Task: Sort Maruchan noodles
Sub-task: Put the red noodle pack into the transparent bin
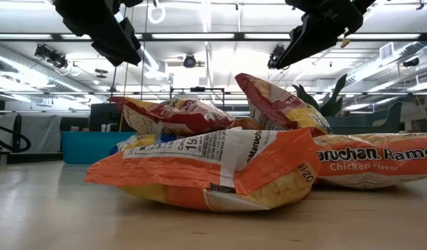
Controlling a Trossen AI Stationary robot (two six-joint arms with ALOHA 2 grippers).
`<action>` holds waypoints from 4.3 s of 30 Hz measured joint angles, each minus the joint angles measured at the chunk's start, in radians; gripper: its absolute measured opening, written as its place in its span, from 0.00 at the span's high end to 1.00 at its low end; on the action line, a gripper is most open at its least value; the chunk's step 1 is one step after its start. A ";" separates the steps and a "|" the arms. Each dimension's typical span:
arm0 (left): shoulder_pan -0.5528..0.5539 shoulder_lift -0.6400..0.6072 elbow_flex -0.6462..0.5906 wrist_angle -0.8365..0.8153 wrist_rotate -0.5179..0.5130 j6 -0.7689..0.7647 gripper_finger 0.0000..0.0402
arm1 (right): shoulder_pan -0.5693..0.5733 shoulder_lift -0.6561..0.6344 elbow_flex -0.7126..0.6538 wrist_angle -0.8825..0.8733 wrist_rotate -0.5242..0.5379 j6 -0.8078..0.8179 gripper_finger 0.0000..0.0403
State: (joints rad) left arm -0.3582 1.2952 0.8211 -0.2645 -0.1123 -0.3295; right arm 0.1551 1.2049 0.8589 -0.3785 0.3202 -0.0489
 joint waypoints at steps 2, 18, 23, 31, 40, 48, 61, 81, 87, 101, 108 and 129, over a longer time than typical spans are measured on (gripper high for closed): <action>-0.015 0.013 -0.001 -0.010 0.000 -0.019 0.71 | 0.000 0.000 0.000 -0.004 0.000 0.002 0.51; -0.061 0.140 -0.001 -0.004 -0.025 -0.038 0.71 | 0.000 0.000 0.000 -0.011 0.000 0.004 0.51; -0.100 0.137 -0.001 0.001 -0.095 0.068 0.71 | 0.000 0.000 0.000 -0.010 0.000 0.003 0.51; -0.217 0.138 0.047 -0.065 -0.298 0.452 0.71 | 0.000 0.000 0.000 -0.011 0.000 0.005 0.51; -0.285 0.152 0.048 -0.085 -0.424 0.708 0.71 | 0.000 0.000 0.000 -0.012 0.000 0.013 0.51; -0.284 0.259 0.047 -0.099 -0.537 0.748 0.71 | 0.000 0.000 0.000 -0.012 0.000 0.013 0.51; -0.284 0.327 0.047 -0.012 -0.588 0.813 0.71 | 0.000 0.000 0.000 -0.016 -0.001 0.020 0.51; -0.290 0.327 0.047 0.095 -0.630 0.806 0.71 | 0.000 0.000 0.000 -0.019 -0.001 0.021 0.51; -0.260 0.327 0.047 0.085 -0.578 0.769 0.76 | 0.000 0.000 0.000 -0.019 -0.001 0.021 0.51; -0.258 0.320 0.047 0.047 -0.557 0.771 0.98 | 0.000 0.000 0.000 -0.019 -0.001 0.021 0.51; -0.263 0.233 0.048 0.034 -0.641 0.799 0.98 | 0.000 0.000 0.000 -0.019 -0.001 0.021 0.51; 0.120 -0.018 0.048 0.271 -0.756 0.978 0.99 | -0.002 0.000 0.000 -0.003 0.000 0.002 0.51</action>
State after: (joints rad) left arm -0.2384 1.2770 0.8694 0.0064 -0.8684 0.6486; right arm 0.1535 1.2053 0.8585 -0.3810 0.3202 -0.0471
